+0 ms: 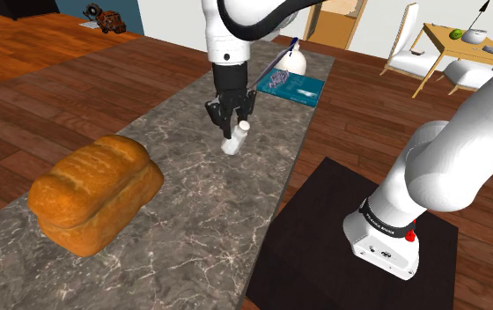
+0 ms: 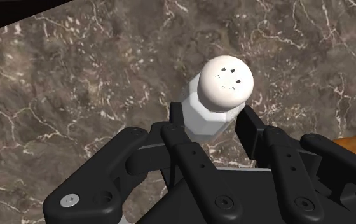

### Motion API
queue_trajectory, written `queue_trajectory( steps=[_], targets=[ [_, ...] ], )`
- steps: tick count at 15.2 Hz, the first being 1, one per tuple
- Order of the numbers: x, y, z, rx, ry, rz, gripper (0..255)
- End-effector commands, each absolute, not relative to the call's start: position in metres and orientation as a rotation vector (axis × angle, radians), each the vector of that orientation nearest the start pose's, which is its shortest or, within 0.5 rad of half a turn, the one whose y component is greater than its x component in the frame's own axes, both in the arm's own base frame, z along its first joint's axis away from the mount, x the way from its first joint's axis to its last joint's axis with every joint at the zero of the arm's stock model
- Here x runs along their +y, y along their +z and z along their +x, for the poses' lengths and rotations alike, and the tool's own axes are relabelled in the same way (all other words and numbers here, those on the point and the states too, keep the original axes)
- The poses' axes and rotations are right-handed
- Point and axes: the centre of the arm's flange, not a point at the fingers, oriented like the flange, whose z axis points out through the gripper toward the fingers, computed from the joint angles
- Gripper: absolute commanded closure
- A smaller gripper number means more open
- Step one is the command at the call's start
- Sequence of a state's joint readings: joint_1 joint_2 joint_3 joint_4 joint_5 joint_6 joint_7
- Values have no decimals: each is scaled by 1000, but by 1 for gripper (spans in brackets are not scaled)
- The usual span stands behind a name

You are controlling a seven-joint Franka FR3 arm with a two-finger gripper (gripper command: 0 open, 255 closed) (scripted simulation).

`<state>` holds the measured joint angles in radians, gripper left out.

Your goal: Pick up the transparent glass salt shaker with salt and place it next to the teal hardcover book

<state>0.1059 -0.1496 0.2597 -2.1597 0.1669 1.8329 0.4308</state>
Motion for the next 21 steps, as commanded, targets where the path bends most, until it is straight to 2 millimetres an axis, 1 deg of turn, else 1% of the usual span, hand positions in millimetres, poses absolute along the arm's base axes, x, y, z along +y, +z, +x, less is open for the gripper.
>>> queue_trajectory(
  steps=[1,12,13,21],
  targets=[
    [189,457,448,200,329,-3078,255],
    [189,515,448,200,329,-3078,255],
    [189,516,448,200,329,-3078,255],
    [84,516,451,200,329,-3078,255]
  ],
)
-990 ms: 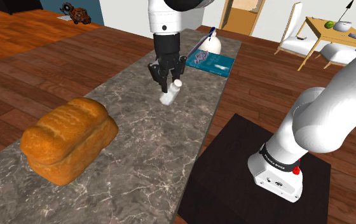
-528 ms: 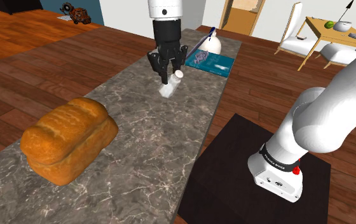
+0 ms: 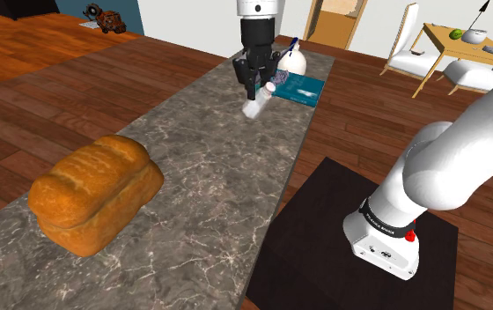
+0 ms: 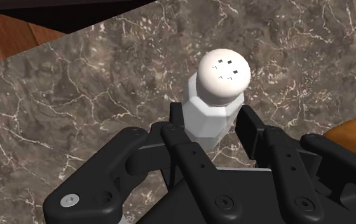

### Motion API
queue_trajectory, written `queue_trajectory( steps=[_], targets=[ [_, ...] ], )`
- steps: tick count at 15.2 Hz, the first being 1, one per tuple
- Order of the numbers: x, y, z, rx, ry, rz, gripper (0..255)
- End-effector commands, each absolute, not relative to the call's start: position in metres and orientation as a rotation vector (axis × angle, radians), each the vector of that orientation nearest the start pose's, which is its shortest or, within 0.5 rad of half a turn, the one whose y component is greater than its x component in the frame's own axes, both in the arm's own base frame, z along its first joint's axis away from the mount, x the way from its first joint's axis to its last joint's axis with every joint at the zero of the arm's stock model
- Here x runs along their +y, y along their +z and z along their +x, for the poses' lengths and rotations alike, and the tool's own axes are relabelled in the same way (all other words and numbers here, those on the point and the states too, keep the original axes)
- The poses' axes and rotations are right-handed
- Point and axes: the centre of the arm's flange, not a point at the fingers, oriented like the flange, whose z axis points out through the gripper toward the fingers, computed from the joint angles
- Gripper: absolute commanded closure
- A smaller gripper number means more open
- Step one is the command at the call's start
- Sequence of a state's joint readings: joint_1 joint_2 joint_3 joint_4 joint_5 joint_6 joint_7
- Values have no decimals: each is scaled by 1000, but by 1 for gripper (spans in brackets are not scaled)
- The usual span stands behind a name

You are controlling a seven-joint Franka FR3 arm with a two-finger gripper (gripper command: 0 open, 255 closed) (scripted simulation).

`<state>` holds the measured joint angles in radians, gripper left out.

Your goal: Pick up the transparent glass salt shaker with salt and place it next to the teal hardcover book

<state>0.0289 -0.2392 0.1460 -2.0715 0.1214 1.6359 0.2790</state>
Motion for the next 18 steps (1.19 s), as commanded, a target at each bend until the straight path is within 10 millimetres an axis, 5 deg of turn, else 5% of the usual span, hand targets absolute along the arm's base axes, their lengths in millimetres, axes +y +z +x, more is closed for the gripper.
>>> queue_trajectory(
  steps=[1,18],
  targets=[
    [70,516,452,200,329,-3078,255],
    [-154,517,458,200,329,-3078,255]
  ],
)
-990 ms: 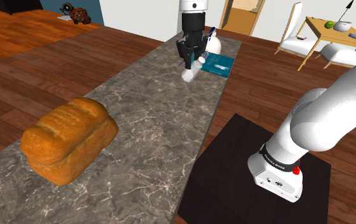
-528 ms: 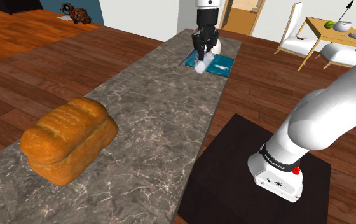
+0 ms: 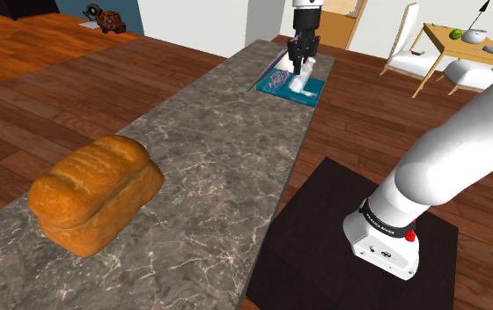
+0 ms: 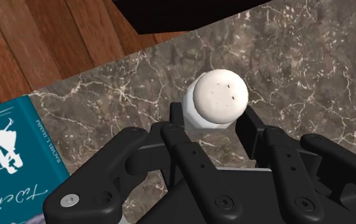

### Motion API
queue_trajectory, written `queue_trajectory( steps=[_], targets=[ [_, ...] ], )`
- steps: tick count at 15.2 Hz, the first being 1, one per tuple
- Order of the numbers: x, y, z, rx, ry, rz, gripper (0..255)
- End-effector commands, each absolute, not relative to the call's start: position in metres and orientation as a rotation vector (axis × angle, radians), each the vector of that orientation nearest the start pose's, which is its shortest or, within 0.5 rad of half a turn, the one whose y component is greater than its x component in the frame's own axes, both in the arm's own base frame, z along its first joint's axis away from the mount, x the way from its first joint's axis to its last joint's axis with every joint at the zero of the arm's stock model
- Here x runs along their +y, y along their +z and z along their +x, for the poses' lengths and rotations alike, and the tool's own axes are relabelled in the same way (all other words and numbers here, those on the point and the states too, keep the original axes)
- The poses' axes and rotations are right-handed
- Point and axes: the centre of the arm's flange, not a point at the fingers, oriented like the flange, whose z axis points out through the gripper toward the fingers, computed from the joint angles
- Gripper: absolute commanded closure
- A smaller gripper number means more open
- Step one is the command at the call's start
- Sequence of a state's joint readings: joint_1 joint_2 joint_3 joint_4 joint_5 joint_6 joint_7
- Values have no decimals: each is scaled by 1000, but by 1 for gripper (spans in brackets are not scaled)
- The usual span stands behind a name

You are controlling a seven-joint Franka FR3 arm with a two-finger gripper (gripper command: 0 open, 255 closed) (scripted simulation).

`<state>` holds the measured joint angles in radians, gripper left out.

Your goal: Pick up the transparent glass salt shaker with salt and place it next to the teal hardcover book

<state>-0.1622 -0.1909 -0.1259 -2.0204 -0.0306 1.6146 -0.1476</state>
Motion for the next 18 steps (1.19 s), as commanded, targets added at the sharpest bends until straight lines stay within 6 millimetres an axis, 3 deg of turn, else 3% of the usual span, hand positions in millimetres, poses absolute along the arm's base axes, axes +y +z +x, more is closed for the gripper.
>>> queue_trajectory(
  steps=[1,9,10,18],
  targets=[
    [-167,517,459,200,329,-3078,255],
    [-273,518,462,200,329,-3078,255],
    [-296,518,462,200,329,-3078,255],
    [-296,476,462,200,329,-3078,255]
  ],
)
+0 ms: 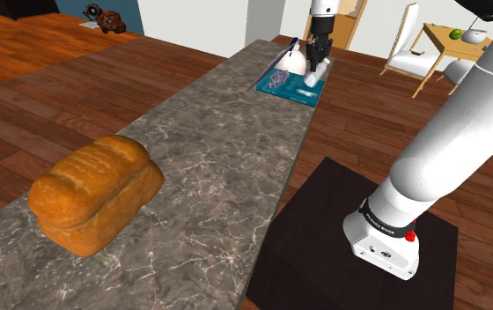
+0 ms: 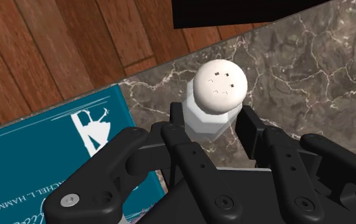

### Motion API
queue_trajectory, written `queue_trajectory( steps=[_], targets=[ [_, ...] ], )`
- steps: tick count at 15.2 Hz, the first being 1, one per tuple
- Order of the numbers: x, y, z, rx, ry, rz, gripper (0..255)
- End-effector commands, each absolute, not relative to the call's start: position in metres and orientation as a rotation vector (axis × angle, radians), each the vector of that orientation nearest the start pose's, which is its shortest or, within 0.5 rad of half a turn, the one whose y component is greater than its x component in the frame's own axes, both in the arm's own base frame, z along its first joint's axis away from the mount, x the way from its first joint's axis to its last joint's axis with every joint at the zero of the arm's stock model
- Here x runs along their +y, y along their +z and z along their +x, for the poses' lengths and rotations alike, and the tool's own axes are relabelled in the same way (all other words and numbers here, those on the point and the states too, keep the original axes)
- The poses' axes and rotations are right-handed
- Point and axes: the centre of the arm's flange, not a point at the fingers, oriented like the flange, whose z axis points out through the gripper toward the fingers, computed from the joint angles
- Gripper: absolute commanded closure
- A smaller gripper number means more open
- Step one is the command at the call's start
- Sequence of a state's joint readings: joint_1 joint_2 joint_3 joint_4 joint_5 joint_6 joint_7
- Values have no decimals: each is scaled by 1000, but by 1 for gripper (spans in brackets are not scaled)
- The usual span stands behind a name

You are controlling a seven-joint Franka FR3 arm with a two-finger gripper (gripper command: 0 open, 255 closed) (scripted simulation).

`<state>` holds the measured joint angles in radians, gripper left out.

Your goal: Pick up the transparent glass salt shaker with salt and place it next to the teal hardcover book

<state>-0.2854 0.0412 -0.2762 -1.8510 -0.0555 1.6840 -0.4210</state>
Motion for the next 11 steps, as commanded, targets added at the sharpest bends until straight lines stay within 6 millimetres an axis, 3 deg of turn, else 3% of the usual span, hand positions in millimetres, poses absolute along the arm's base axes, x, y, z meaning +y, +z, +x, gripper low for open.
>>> queue_trajectory(
  steps=[1,11],
  targets=[
    [-296,470,462,200,329,-3078,255],
    [-296,418,462,200,329,-3078,255]
  ],
)
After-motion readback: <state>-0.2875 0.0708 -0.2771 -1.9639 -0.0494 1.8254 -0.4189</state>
